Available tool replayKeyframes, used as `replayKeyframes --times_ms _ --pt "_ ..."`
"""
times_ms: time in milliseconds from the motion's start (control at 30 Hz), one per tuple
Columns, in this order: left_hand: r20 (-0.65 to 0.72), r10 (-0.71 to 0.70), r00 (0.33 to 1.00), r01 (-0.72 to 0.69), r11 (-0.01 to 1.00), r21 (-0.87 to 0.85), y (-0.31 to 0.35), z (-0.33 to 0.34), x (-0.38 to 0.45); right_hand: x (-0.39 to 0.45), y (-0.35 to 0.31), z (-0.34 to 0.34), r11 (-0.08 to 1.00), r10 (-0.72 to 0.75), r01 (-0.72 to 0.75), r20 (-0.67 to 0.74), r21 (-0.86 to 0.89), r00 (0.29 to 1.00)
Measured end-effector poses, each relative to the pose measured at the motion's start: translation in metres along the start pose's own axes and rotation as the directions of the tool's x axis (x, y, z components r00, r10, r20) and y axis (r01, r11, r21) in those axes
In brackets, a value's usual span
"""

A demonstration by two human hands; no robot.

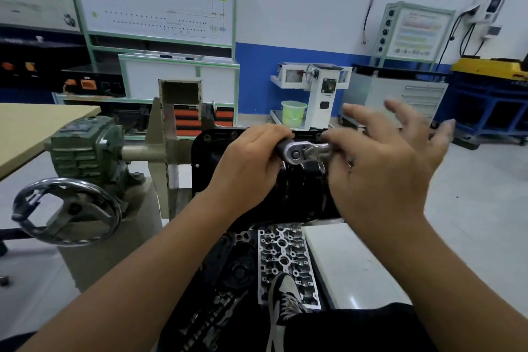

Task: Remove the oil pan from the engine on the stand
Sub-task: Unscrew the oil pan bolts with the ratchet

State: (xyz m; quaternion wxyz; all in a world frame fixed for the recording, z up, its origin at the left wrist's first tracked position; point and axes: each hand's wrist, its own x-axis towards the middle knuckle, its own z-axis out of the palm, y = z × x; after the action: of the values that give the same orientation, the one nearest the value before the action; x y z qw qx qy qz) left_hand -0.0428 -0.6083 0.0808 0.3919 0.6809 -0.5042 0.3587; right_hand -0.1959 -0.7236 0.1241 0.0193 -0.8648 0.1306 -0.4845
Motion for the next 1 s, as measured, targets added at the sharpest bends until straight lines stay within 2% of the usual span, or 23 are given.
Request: replayKeyframes --times_ms 133,200,300,400,433,467,500,533,567,633,733,867,1000 --pt "-0.010 -0.035 0.999 0.034 0.999 -0.024 0.005 0.001 -0.001 -0.030 -0.019 0.012 0.992 -0.124 0.127 0.225 -0.001 0.966" --pt "-0.004 -0.050 0.999 0.050 0.998 -0.024 0.008 0.000 0.000 -0.019 -0.009 0.012 0.994 -0.107 0.109 0.187 -0.003 0.976" --pt "0.014 -0.063 0.998 0.063 0.998 0.018 0.010 -0.001 0.002 0.006 0.007 0.000 1.000 0.013 -0.013 0.044 0.010 0.999" --pt "0.004 -0.084 0.996 0.084 0.996 0.017 0.012 -0.001 0.003 0.000 -0.002 0.004 0.999 -0.023 0.030 0.161 -0.044 0.987" --pt "0.010 -0.083 0.996 0.083 0.996 0.028 0.013 -0.001 0.003 -0.007 -0.005 0.010 0.999 -0.011 -0.002 0.251 0.048 0.968" --pt "0.016 -0.080 0.997 0.079 0.996 0.044 0.013 0.000 0.003 -0.012 -0.007 0.015 0.967 0.008 -0.098 0.356 0.233 0.934" --pt "0.019 -0.079 0.997 0.078 0.996 0.053 0.012 0.000 0.003 -0.015 -0.006 0.020 0.876 0.028 -0.235 0.441 0.422 0.897" --pt "0.018 -0.078 0.997 0.077 0.996 0.052 0.012 0.000 0.003 -0.018 -0.004 0.025 0.789 0.042 -0.312 0.461 0.528 0.887" --pt "0.018 -0.077 0.997 0.076 0.996 0.048 0.012 0.000 0.003 -0.018 -0.002 0.026 0.757 0.039 -0.305 0.427 0.577 0.904" --pt "0.020 -0.071 0.997 0.070 0.996 0.048 0.012 -0.001 0.003 -0.018 -0.001 0.025 0.732 0.047 -0.284 0.370 0.620 0.928" --pt "0.020 -0.061 0.998 0.060 0.997 0.048 0.012 0.000 0.003 -0.022 -0.003 0.027 0.545 0.086 -0.408 0.435 0.733 0.896" --pt "0.010 -0.058 0.998 0.057 0.996 0.070 0.011 0.002 0.002 -0.022 -0.006 0.029 0.465 0.125 -0.436 0.431 0.770 0.894" --pt "0.004 -0.053 0.999 0.052 0.995 0.088 0.009 0.004 0.001 -0.028 0.000 0.031 0.387 0.061 -0.410 0.421 0.826 0.905"
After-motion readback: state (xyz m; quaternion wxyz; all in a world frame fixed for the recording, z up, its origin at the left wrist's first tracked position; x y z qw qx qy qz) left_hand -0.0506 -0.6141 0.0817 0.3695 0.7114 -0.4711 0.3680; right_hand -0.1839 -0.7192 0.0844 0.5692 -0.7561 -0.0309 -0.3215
